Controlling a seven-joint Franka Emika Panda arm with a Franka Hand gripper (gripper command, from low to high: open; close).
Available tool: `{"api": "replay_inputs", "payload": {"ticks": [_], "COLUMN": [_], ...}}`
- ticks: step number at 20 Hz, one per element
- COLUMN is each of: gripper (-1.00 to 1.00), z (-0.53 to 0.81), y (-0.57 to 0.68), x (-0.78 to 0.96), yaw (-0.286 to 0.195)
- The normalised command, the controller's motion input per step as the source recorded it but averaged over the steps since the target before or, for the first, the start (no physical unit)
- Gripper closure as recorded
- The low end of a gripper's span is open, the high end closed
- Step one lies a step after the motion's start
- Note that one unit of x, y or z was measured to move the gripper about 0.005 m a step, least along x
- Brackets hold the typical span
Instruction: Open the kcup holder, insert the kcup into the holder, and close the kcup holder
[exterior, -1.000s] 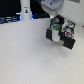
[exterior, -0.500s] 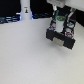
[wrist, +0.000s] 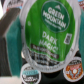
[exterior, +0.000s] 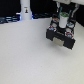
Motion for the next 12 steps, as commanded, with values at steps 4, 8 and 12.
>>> {"api": "replay_inputs", "payload": {"ticks": [4, 8, 12], "gripper": [1.0, 1.0, 1.0], "z": [-0.21, -0.33, -0.37], "y": [0.28, 0.16, 0.04], "x": [-0.6, -0.58, -0.44], "yaw": [0.136, 0.134, 0.119]}}
